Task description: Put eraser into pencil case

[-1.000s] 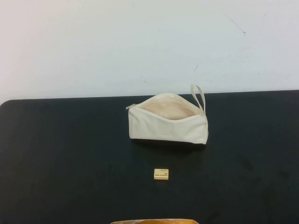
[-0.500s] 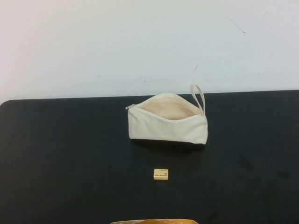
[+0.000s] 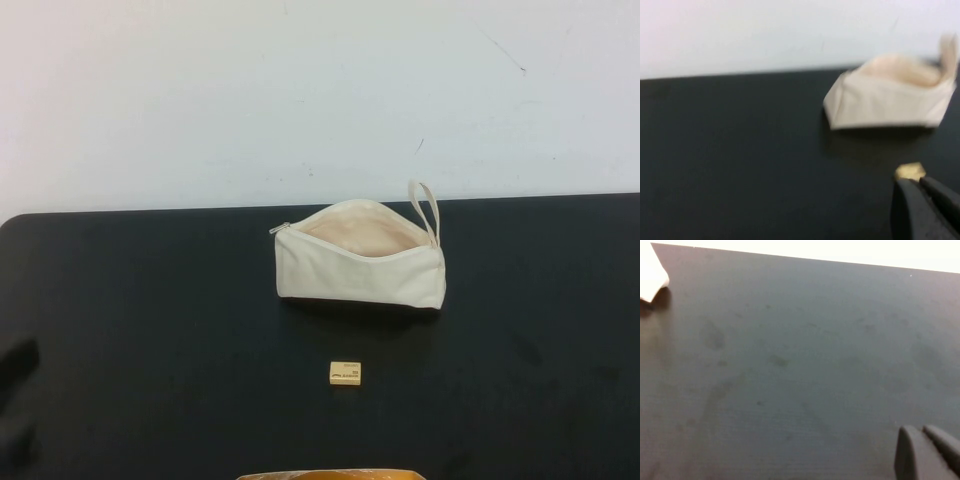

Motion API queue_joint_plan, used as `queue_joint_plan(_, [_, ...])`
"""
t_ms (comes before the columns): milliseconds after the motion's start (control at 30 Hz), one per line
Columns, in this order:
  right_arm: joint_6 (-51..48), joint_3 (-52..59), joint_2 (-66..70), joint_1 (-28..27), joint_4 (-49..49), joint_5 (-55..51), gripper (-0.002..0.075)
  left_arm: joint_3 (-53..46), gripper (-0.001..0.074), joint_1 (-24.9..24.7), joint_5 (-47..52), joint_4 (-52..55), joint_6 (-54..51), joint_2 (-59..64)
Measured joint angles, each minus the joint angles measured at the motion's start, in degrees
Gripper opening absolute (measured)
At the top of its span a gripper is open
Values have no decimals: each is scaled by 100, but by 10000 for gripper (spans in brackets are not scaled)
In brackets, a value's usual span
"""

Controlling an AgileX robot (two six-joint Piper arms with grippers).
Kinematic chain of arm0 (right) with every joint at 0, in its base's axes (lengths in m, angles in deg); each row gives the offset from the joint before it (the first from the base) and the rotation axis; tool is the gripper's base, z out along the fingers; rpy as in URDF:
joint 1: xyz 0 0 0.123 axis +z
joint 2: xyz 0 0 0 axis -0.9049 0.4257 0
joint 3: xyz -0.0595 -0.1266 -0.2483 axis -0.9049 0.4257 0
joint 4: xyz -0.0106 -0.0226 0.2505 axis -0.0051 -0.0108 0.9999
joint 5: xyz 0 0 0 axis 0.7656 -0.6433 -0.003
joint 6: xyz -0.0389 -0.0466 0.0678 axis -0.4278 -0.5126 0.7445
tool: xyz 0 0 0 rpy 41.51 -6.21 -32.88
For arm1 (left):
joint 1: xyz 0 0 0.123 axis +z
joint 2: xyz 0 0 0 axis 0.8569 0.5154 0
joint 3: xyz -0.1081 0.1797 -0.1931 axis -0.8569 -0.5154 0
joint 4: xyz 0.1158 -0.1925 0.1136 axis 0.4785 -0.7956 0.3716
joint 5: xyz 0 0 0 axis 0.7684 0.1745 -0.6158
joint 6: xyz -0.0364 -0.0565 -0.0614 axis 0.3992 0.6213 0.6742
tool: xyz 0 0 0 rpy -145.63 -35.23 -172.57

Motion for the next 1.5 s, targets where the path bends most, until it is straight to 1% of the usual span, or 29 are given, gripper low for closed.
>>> queue_joint_plan(100, [0, 0, 0, 0, 0, 0, -1, 993, -1, 0, 582, 591, -69, 1164])
queue_joint_plan(233, [0, 0, 0, 0, 0, 0, -1, 2126, -1, -13, 1321, 959, -69, 2731])
queue_joint_plan(333, [0, 0, 0, 0, 0, 0, -1, 2708, -1, -279, 1701, 1214, -51, 3687])
queue_joint_plan(433, [0, 0, 0, 0, 0, 0, -1, 3083, -1, -875, 1823, 1712, 204, 4370])
queue_joint_plan(600, [0, 0, 0, 0, 0, 0, -1, 3440, -1, -2226, 1675, 2746, 1038, 5164])
queue_joint_plan(700, [0, 0, 0, 0, 0, 0, -1, 3494, -1, -2762, 1446, 3129, 1497, 5429])
queue_joint_plan(833, [0, 0, 0, 0, 0, 0, -1, 3513, -1, -3165, 1088, 3259, 1899, 5691])
queue_joint_plan(1000, [0, 0, 0, 0, 0, 0, -1, 3522, 0, -3409, 825, 3296, 2277, 6149])
queue_joint_plan(1067, [0, 0, 0, 0, 0, 0, -1, 3522, 24, -3470, 818, 3296, 2336, 6322])
queue_joint_plan(1133, [0, 0, 0, 0, 0, 0, -1, 3522, 72, -3494, 818, 3296, 2360, 6476])
queue_joint_plan(1200, [0, 0, 0, 0, 0, 0, -1, 3522, 144, -3519, 803, 3296, 2424, 6582])
queue_joint_plan(1267, [0, 0, 0, 0, 0, 0, -1, 3522, 236, -3519, 763, 3296, 2513, 6661])
queue_joint_plan(1367, [0, 0, 0, 0, 0, 0, -1, 3522, 329, -3519, 662, 3296, 2637, 6717])
queue_joint_plan(1433, [0, 0, 0, 0, 0, 0, -1, 3537, 356, -3519, 589, 3283, 2703, 6752])
queue_joint_plan(1500, [0, 0, 0, 0, 0, 0, -1, 3652, 367, -3519, 560, 3259, 2767, 6822])
